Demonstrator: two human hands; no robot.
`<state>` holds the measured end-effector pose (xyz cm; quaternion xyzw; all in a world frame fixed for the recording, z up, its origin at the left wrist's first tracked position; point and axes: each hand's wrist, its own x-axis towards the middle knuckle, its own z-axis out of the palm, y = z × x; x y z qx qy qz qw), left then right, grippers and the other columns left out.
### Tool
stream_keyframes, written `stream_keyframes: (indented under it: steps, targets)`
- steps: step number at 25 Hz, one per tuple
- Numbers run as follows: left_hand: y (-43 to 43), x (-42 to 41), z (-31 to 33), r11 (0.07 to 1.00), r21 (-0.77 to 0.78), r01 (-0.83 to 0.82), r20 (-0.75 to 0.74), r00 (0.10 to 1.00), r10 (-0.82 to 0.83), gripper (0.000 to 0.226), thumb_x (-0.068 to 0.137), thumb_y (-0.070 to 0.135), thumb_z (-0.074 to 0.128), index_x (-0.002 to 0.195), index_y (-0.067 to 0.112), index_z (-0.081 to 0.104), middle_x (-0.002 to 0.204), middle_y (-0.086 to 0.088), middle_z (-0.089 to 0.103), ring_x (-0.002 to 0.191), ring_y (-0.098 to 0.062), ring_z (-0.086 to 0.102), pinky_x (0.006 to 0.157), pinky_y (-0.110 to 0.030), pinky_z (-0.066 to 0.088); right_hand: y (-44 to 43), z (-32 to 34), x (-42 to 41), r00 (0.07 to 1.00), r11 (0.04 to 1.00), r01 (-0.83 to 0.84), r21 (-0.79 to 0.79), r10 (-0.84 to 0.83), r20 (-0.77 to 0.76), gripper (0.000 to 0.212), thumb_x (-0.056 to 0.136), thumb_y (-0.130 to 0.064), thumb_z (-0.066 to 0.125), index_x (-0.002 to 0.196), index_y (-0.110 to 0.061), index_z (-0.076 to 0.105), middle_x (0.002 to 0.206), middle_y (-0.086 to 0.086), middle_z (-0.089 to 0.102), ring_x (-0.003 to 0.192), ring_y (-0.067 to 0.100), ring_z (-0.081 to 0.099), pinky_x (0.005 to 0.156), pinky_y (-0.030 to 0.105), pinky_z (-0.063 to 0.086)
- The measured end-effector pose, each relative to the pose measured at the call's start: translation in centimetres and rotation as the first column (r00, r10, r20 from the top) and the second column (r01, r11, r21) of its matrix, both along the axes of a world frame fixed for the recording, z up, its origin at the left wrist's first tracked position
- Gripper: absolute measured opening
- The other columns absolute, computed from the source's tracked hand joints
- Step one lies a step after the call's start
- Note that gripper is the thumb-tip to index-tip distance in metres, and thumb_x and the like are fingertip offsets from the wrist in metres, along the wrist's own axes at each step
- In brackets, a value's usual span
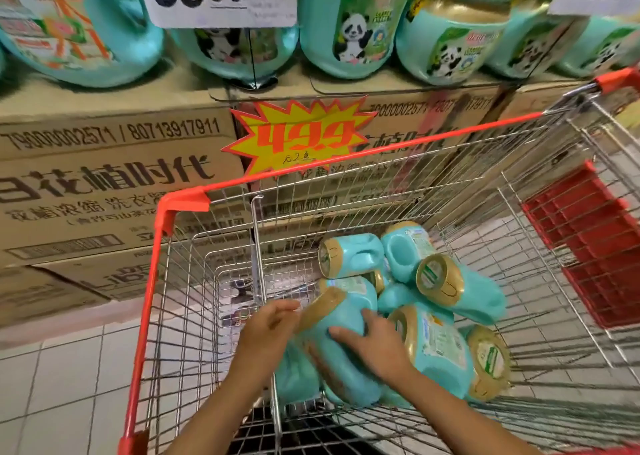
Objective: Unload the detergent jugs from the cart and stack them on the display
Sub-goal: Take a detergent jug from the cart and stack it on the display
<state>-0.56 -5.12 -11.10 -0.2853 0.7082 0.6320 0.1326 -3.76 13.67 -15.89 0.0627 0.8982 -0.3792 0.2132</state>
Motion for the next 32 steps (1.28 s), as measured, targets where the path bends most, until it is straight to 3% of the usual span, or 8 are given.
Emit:
stream_keyframes:
  steps: [2,4,8,12,17,21,28,32]
  targets:
    - [0.1,-0.1,0.0,1.000,-0.016,-0.026,-0.011,1.000,0.025,0.006,0.091,0.028,0.064,0.096,0.026,0.067,0.102,0.002,0.070,0.096,-0.017,0.066,0.074,-0.029,0.049,1.4,3.6,-0.1,0.985,0.947,0.153,-0.281,-0.168,-0.030,0.029,0.072,-0.045,0.079,0.075,-0.019,0.067,0.070,-0.005,0.070,0.067,0.009,0.064,0.057,0.018,0.046]
    - [0.0,-0.3,0.1,1.000,0.011,-0.007,-0.039,0.999,0.008,0.027,0.080,0.045,0.069,0.101,0.027,0.066,0.103,0.005,0.068,0.100,-0.015,0.064,0.082,-0.033,0.052,2.8,7.1,0.0,0.960,0.839,0.226,-0.494,-0.279,-0.036,0.020,0.070,-0.041,0.074,0.070,-0.022,0.070,0.061,-0.005,0.067,0.055,0.006,0.058,0.049,0.017,0.043]
    - [0.7,-0.2,0.6,0.963,0.255,0.086,-0.142,0.989,-0.051,0.047,0.073,0.057,0.062,0.110,0.028,0.066,0.105,0.008,0.074,0.097,-0.008,0.069,0.083,-0.031,0.052,5.2,11.2,0.1,0.942,0.609,0.267,-0.747,-0.328,0.069,0.031,0.071,-0.037,0.075,0.057,-0.022,0.052,0.049,0.002,0.037,0.039,0.010,0.033,0.039,0.018,0.032]
    - [1.9,0.0,0.9,0.853,0.515,0.083,-0.203,0.979,0.027,0.071,0.070,0.065,0.059,0.122,0.017,0.064,0.117,-0.008,0.071,0.108,-0.024,0.068,0.083,-0.038,0.057,4.8,12.3,0.5,0.944,0.431,0.302,-0.850,-0.257,0.205,0.035,0.068,-0.043,0.073,0.070,-0.015,0.052,0.045,-0.001,0.032,0.038,0.010,0.029,0.039,0.020,0.034]
    - [2.1,1.9,1.8,0.794,0.605,-0.060,-0.222,0.945,0.240,0.052,0.088,0.056,0.046,0.117,0.019,0.070,0.120,-0.016,0.069,0.110,-0.034,0.066,0.082,-0.042,0.058,2.0,11.5,0.3,0.945,0.585,0.316,-0.747,-0.260,0.197,0.044,0.076,-0.051,0.063,0.077,-0.010,0.048,0.046,0.001,0.035,0.041,0.014,0.030,0.045,0.026,0.031]
    - [-0.8,5.0,2.6,0.803,0.557,-0.212,-0.220,0.895,0.389,0.068,0.078,0.066,0.053,0.123,0.016,0.065,0.116,-0.016,0.070,0.106,-0.034,0.068,0.082,-0.047,0.059,-2.3,11.1,-0.3,0.989,0.763,0.139,-0.631,-0.140,0.049,0.053,0.081,-0.061,0.061,0.072,-0.009,0.052,0.049,0.002,0.041,0.044,0.014,0.037,0.055,0.033,0.031]
    - [-10.6,12.6,4.4,0.662,0.565,-0.492,-0.156,0.724,0.671,0.060,0.071,0.061,0.060,0.109,0.016,0.073,0.110,-0.019,0.072,0.100,-0.038,0.070,0.086,-0.055,0.056,-14.9,11.3,3.8,0.993,0.738,-0.074,-0.671,0.116,0.018,0.065,0.078,-0.069,0.058,0.065,-0.006,0.048,0.046,0.005,0.041,0.041,0.016,0.039,0.049,0.029,0.032]
    - [-19.2,17.7,5.6,0.651,0.552,-0.521,-0.180,0.688,0.703,0.058,0.069,0.057,0.062,0.105,0.013,0.074,0.107,-0.019,0.073,0.096,-0.036,0.071,0.079,-0.047,0.059,-24.0,12.1,8.1,0.979,0.679,-0.140,-0.721,0.202,0.001,0.064,0.083,-0.066,0.055,0.055,-0.010,0.046,0.047,0.008,0.044,0.042,0.019,0.041,0.046,0.028,0.033]
